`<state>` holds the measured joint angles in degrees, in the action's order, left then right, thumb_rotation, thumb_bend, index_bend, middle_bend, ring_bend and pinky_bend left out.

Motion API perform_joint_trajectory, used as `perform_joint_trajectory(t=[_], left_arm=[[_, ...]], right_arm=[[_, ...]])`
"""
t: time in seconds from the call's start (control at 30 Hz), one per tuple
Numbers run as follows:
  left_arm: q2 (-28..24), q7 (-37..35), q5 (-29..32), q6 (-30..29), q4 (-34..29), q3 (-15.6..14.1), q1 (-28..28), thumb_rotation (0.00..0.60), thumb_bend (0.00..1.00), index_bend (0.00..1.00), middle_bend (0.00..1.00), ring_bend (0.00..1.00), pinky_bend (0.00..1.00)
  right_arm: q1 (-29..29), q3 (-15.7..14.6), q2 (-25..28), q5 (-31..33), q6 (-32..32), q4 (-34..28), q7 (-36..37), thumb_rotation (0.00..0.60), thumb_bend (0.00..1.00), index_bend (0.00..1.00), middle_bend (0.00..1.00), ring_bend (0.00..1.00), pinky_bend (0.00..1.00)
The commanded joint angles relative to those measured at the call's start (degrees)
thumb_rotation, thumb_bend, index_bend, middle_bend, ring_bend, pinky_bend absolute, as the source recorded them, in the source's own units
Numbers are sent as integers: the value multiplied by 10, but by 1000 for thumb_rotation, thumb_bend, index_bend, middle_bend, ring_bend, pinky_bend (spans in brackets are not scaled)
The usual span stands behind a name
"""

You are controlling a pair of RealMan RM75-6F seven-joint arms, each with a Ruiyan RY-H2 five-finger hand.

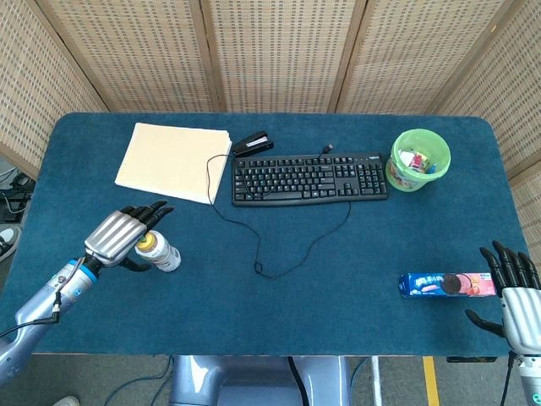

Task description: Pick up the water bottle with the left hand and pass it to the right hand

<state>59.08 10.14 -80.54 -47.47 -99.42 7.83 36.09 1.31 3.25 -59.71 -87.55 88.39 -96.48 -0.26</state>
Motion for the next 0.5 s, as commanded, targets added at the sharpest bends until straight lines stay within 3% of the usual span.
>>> perform_joint_trajectory(t=[0.03, 0.1, 0.27, 0.4, 0.5], left_arm=[[2, 2, 2, 4, 1, 0, 6, 600, 0, 311, 360, 398, 479], [0, 8, 6, 6, -1, -1, 9, 600, 0, 427, 429, 446, 524], [-3, 38, 25, 12, 0, -3, 16, 600, 44, 579, 509, 509, 607], [-4, 62, 44, 11, -5, -6, 18, 600, 377, 700, 567, 545, 687], [-2, 73, 53, 5, -7, -8, 18, 600, 499, 719, 581, 552, 698]], right_arm=[[0, 1, -1, 1, 0, 1, -1, 600, 0, 41, 0, 0, 0], [0, 1, -2, 4, -1, 1, -2, 600, 0, 41, 0, 0, 0], [-1, 5, -5, 13, -1, 0, -5, 600, 0, 41, 0, 0, 0], [-1, 6, -5, 17, -3, -1, -7, 600, 0, 41, 0, 0, 0], [0, 6, -5, 19, -4, -1, -7, 600, 0, 41, 0, 0, 0]])
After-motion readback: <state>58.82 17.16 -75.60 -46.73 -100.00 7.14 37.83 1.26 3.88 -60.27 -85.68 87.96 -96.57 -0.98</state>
